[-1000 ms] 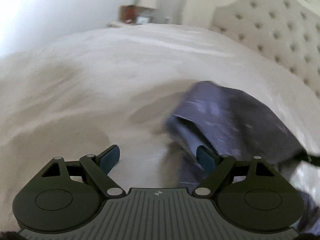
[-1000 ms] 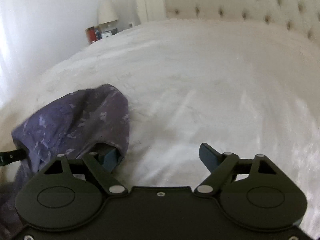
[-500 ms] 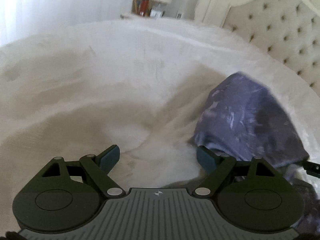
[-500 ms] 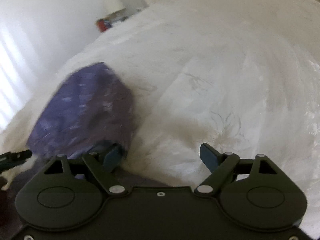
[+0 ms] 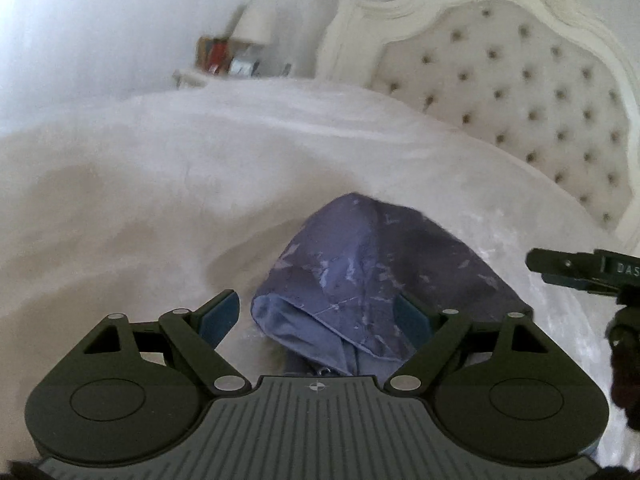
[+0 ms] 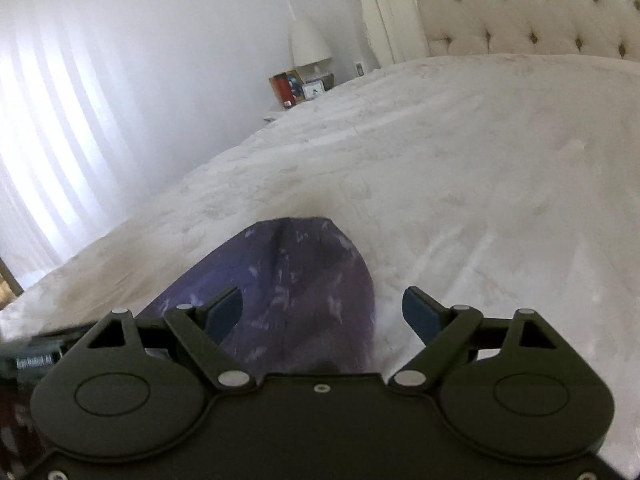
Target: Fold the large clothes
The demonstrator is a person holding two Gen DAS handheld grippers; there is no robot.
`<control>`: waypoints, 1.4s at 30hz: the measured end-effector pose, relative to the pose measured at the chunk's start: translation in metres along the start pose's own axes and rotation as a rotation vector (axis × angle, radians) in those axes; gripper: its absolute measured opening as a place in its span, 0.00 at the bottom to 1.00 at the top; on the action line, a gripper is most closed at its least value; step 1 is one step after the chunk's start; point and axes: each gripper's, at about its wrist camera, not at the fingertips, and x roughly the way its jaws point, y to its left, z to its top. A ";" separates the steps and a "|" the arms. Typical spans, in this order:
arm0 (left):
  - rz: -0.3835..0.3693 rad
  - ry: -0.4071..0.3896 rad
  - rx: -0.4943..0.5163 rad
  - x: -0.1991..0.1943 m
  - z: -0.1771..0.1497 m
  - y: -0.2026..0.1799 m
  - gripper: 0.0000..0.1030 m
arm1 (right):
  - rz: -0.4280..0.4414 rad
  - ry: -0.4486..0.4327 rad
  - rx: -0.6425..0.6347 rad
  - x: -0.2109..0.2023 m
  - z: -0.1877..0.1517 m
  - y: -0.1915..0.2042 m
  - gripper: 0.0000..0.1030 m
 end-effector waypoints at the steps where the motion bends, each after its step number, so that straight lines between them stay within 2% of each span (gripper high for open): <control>1: 0.012 0.015 -0.038 0.005 -0.003 0.007 0.82 | -0.007 0.007 0.006 0.007 0.003 0.001 0.86; 5: 0.038 0.102 -0.192 0.034 -0.013 0.039 0.82 | -0.061 0.055 0.042 0.035 0.010 -0.003 0.85; 7: 0.053 0.140 -0.218 0.043 -0.021 0.051 0.81 | -0.086 0.072 0.054 0.048 0.012 -0.004 0.84; 9: 0.042 0.135 -0.202 0.045 -0.028 0.056 0.82 | -0.117 0.103 0.062 0.064 0.012 -0.007 0.75; 10: 0.040 0.129 -0.182 0.044 -0.030 0.056 0.82 | -0.136 0.126 0.067 0.072 0.011 -0.010 0.63; 12: 0.049 0.136 -0.137 0.045 -0.030 0.051 0.82 | -0.163 0.166 0.080 0.082 0.006 -0.017 0.32; 13: 0.054 0.141 -0.121 0.044 -0.029 0.049 0.82 | -0.167 0.173 0.079 0.083 0.002 -0.019 0.10; 18: 0.068 0.142 -0.079 0.026 -0.022 0.041 0.81 | -0.131 0.007 -0.082 0.044 -0.009 0.002 0.08; 22: 0.044 0.125 -0.038 -0.010 -0.028 0.040 0.81 | -0.026 -0.141 -0.253 -0.021 -0.024 0.025 0.08; 25: 0.008 0.132 -0.013 -0.042 -0.035 0.043 0.81 | 0.065 -0.212 -0.354 -0.069 -0.044 0.039 0.07; 28: -0.058 0.148 -0.013 -0.077 -0.045 0.049 0.82 | 0.132 -0.245 -0.439 -0.118 -0.071 0.050 0.07; 32: -0.123 0.146 -0.057 -0.122 -0.058 0.056 0.83 | 0.183 -0.221 -0.546 -0.159 -0.114 0.061 0.07; 38: -0.219 0.172 -0.172 -0.156 -0.067 0.057 0.93 | 0.192 -0.067 -0.691 -0.179 -0.187 0.078 0.09; 39: -0.237 0.174 -0.199 -0.158 -0.068 0.057 0.95 | 0.185 -0.039 -0.705 -0.178 -0.198 0.079 0.10; 40: -0.252 0.174 -0.225 -0.160 -0.069 0.056 0.95 | 0.178 -0.017 -0.703 -0.179 -0.208 0.079 0.19; 42: -0.286 0.176 -0.287 -0.158 -0.068 0.055 0.97 | 0.151 0.010 -0.661 -0.184 -0.218 0.080 0.23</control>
